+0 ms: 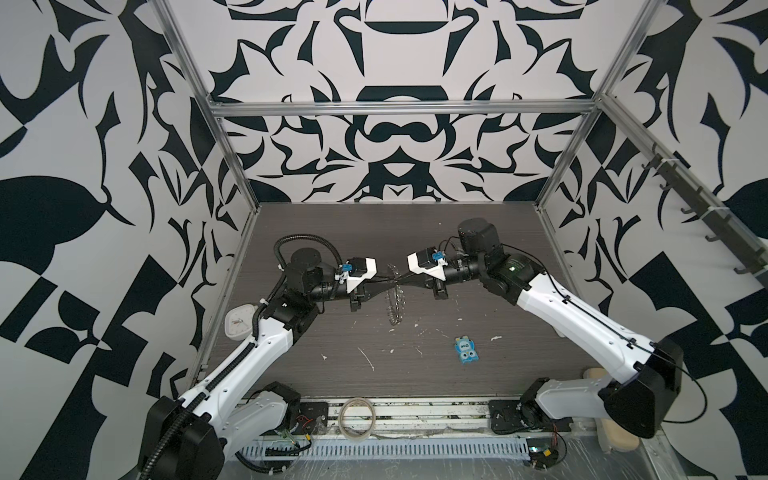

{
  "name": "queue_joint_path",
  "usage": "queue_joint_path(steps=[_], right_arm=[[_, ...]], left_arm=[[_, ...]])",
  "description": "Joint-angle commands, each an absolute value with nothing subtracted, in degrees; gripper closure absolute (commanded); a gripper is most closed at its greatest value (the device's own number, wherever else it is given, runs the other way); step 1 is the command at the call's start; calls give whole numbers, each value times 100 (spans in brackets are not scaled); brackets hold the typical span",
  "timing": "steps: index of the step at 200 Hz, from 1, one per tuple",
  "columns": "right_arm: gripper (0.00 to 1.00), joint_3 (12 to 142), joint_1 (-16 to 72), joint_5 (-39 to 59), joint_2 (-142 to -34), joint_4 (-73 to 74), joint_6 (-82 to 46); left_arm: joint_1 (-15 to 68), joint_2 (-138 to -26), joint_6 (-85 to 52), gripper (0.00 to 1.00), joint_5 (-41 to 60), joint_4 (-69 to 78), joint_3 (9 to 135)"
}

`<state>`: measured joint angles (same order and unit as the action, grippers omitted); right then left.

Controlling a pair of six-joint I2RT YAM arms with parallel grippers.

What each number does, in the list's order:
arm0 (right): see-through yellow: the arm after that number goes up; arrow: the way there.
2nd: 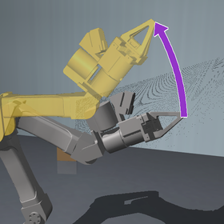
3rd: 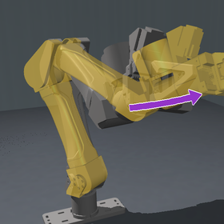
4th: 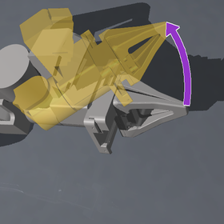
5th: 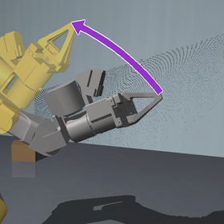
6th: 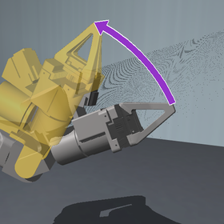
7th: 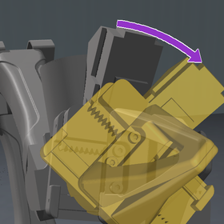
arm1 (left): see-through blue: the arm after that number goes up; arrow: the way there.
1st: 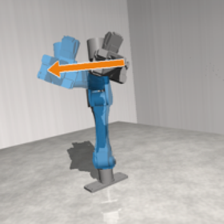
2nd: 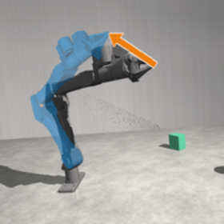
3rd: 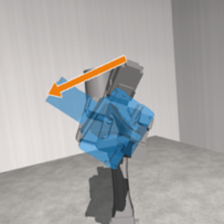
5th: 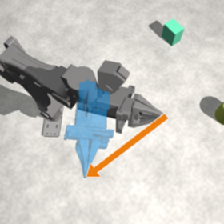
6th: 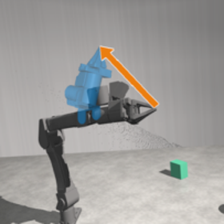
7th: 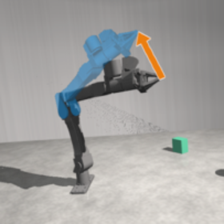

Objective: Remove the keys from the keyring

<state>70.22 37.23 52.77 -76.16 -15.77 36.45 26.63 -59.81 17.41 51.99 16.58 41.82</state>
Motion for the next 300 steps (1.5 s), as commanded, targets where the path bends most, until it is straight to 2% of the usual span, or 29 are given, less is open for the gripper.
queue_joint_path(steps=[1, 19, 85, 101, 111, 147, 210, 225, 246, 300], right_arm=[[100, 7075, 3760, 5520, -7501, -1265, 3542], [100, 7081, 3767, 5532, -7523, -1262, 3542], [100, 7136, 3818, 5625, -7658, -1292, 3547], [100, 7153, 3835, 5677, -7705, -1324, 3587], [100, 7184, 3841, 5682, -7732, -1380, 3627], [100, 7301, 3852, 5687, -7819, -1556, 3719], [100, 7124, 3824, 5258, -7563, -1520, 3598], [91, 7017, 3782, 5248, -7491, -1358, 3416], [64, 6894, 3696, 5136, -7388, -1060, 3026], [61, 6791, 3390, 5090, -7067, -624, 2239]], left_arm=[[2640, -6037, 1585, 83, 5326, 1990, 4261], [2645, -6065, 1572, 85, 5343, 1994, 4282], [2649, -6079, 1586, 85, 5379, 1962, 4271], [2646, -6074, 1576, 92, 5403, 1958, 4296], [2650, -6093, 1582, 100, 5415, 1938, 4311], [2650, -6102, 1664, 100, 5409, 1662, 4337], [2646, -5683, 1713, 100, 4659, 1569, 4209], [2646, -5660, 1713, 100, 4616, 1546, 4215], [2647, -5656, 1696, 100, 4603, 1555, 4213], [2622, -5649, 1698, 100, 4877, 1760, 4231]])
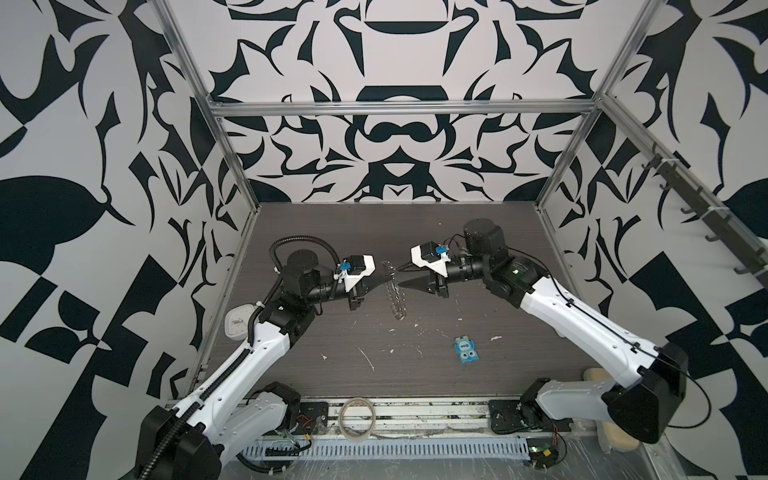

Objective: Remove the keys from the keyring

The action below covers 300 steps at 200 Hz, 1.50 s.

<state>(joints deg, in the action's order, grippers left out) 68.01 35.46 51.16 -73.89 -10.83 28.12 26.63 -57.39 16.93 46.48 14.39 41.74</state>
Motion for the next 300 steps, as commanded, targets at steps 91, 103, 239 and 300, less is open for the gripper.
queue_joint_path(steps=[91, 103, 239, 300], right_arm=[[62, 4416, 2884, 4431, -6034, 2392, 15], [62, 4189, 2883, 4412, -6029, 2796, -219], [51, 4275, 2967, 5460, -6881, 4374, -1800], [42, 4424, 3364, 5054, -6904, 3894, -1227]], left_arm=[[2247, -6236, 1042, 100, 6497, 2331, 4932], [2231, -6376, 826, 100, 6666, 2558, 5016], [2201, -7471, -988, 100, 6969, 5236, 5221], [2202, -7436, -1026, 100, 6909, 5329, 5152]])
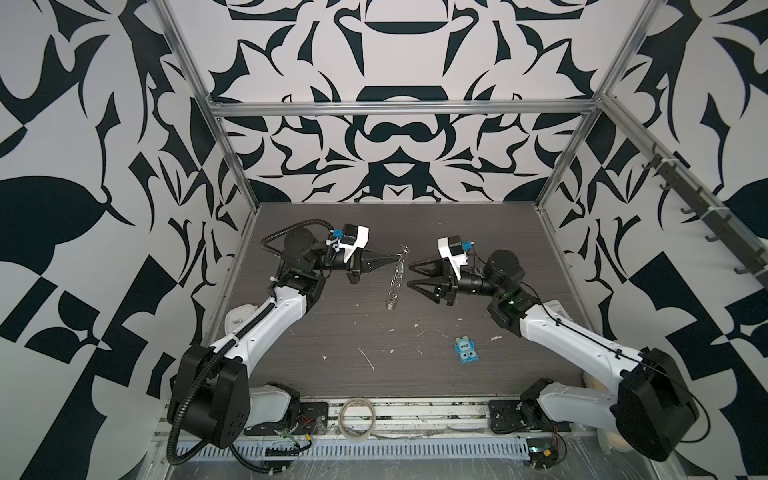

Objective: Remove the keys from the keyring

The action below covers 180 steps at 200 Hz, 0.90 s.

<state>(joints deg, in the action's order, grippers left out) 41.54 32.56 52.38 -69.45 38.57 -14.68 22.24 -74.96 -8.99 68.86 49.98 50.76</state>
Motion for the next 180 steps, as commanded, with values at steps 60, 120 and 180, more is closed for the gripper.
queue_joint_path(steps=[60, 120, 180], right_arm=[[40, 4622, 3559, 4596, -7178, 3973, -1045], [44, 4667, 3595, 4145, -7409, 4324, -984], [76, 4680, 3643, 3883, -7221, 4055, -684]], left_arm=[[2206, -7373, -1025, 100, 6856, 5340, 5045], [2200, -7348, -954, 100, 6812, 5329, 4983], [2199, -7345, -742, 100, 6707, 5141, 4914]])
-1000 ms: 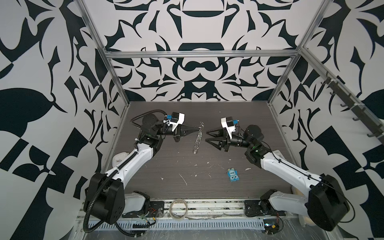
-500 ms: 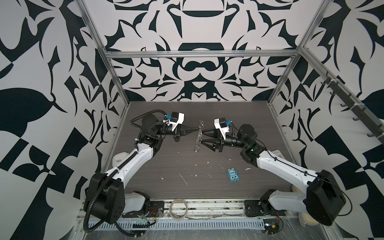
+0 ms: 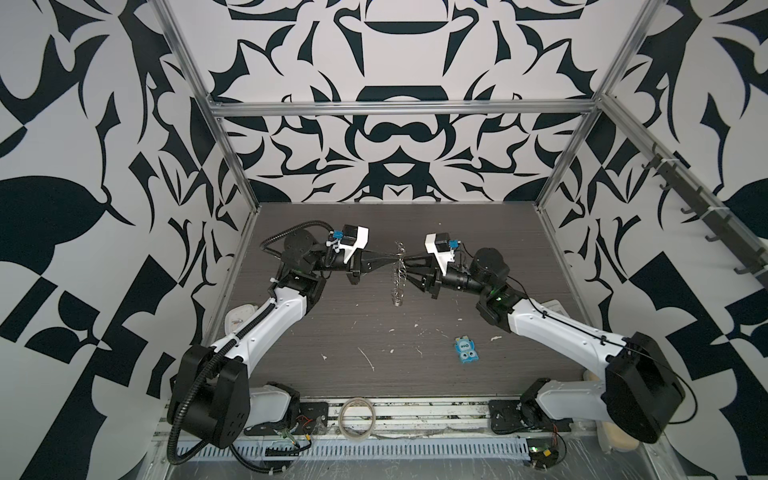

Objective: Remove the keys from the keyring

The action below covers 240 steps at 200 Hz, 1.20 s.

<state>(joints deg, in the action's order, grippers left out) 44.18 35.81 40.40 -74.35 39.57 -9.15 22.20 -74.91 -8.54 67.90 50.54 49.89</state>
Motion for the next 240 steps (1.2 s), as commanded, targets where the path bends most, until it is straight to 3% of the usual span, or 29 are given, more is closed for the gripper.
queue_joint_path(steps=[1, 14, 30, 82, 175, 240], right_arm=[[76, 4682, 3641, 3884, -7218, 4045, -676], [83, 4709, 3648, 3921, -7183, 3905, -558], [100, 4774, 3678, 3985, -7150, 3713, -371], [100, 4858, 3712, 3268, -6614, 2079, 730], [100, 5144, 4040, 2219, -6311, 603, 2136], [100, 5263, 4118, 2532, -6275, 429, 2172]], left_arm=[[2198, -7346, -736, 100, 6707, 5137, 4918], [2197, -7348, -652, 100, 6682, 5038, 4913], [2200, -7138, -500, 100, 6618, 4861, 4907], [2199, -6726, 586, 100, 6007, 3642, 4874], [2197, -6620, 659, 100, 5620, 3518, 4795], [2234, -6437, 913, 100, 4984, 3334, 4681]])
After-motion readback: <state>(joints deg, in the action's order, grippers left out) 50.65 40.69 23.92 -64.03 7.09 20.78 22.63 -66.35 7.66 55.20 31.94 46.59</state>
